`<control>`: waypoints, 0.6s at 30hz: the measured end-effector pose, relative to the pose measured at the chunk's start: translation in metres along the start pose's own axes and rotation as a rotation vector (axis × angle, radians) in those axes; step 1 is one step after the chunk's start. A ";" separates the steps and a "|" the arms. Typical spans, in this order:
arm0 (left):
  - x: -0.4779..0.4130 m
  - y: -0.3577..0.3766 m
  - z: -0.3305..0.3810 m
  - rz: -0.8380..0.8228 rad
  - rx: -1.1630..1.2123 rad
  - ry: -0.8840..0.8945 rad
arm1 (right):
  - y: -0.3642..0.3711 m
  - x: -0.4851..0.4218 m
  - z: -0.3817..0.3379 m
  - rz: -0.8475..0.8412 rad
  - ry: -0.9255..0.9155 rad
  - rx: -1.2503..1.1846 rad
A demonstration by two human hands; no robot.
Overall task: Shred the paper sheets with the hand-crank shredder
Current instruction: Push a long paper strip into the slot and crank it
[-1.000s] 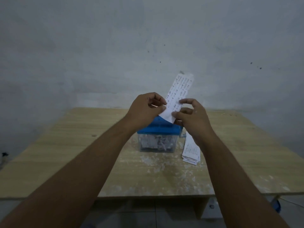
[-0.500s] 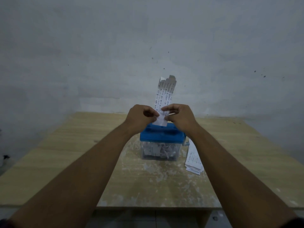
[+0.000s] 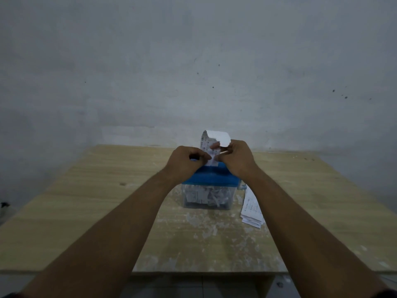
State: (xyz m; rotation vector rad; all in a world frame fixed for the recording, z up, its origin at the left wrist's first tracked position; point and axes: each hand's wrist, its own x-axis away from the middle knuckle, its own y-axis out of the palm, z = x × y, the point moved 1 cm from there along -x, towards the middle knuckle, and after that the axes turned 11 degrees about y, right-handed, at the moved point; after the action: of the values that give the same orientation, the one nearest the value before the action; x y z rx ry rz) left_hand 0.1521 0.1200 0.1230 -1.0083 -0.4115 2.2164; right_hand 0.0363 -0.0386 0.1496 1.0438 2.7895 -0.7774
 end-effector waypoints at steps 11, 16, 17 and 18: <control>0.010 0.009 -0.001 -0.021 0.039 -0.007 | 0.001 -0.003 0.005 0.018 -0.039 0.047; 0.013 0.013 -0.002 0.017 0.036 -0.036 | -0.010 0.011 0.030 0.275 -0.015 0.118; 0.013 0.014 -0.002 0.027 0.050 -0.044 | -0.013 0.016 0.041 0.335 0.022 0.095; 0.014 0.014 -0.003 0.034 0.065 -0.051 | -0.014 0.021 0.054 0.369 0.080 0.056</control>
State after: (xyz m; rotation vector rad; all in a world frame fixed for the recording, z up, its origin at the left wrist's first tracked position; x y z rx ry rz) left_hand 0.1416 0.1192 0.1062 -0.9329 -0.3450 2.2747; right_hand 0.0048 -0.0610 0.1039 1.5701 2.5291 -0.7809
